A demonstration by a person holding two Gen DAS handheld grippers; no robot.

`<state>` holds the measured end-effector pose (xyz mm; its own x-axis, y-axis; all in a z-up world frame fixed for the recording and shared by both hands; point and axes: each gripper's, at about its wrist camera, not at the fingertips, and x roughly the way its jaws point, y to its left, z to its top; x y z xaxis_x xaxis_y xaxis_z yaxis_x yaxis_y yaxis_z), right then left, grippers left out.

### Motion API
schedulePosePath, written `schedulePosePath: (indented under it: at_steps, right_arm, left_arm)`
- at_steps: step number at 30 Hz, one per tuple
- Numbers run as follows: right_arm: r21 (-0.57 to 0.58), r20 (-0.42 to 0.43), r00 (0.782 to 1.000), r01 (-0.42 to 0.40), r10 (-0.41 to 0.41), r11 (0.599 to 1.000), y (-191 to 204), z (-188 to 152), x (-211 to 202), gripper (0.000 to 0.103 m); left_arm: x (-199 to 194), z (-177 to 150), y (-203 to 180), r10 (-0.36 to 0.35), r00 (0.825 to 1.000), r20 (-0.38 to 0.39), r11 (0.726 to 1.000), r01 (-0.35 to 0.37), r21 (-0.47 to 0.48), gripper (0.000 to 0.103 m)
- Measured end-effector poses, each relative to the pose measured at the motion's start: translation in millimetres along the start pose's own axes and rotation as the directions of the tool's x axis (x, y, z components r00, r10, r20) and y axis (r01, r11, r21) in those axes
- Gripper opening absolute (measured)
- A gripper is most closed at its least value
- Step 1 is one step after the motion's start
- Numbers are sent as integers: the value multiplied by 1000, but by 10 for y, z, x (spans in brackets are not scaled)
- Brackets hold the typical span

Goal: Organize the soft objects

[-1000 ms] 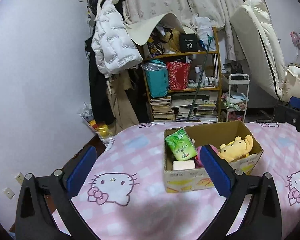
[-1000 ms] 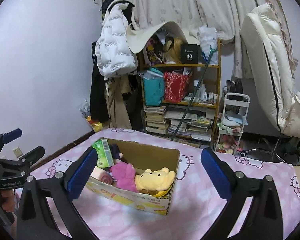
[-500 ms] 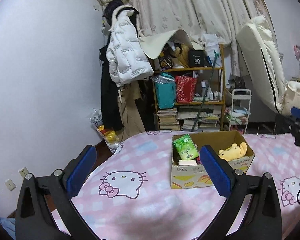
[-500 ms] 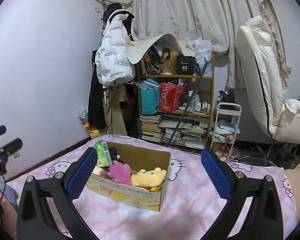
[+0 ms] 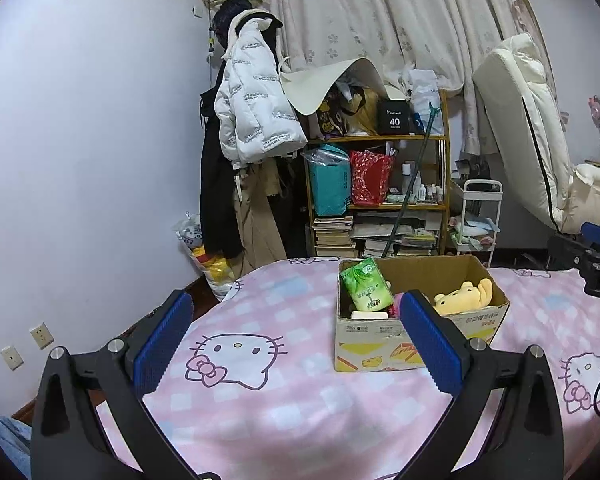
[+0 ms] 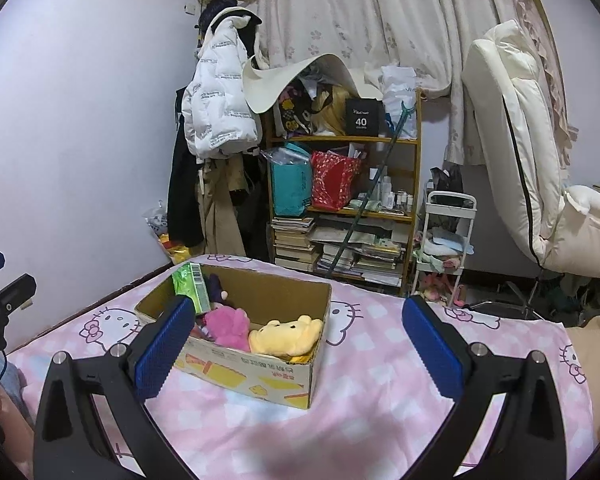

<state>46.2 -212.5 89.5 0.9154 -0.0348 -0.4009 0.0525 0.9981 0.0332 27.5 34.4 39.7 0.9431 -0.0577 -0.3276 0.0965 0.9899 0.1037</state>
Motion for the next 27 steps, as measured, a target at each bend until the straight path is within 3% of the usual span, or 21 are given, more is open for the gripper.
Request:
schedulePosePath:
  at_steps: [8,27]
  right_arm:
    - [25,-2,1000,8,-8,1000,-43,-51,10,103]
    - [38,-8,1000,30,-30,999,-26,-124,50,103]
  left_arm:
    - [128,-46,-21,-29,999,-19,1000,29,-13,102]
    - [196,-86,-126,-20,999,-34,999,22,39,102]
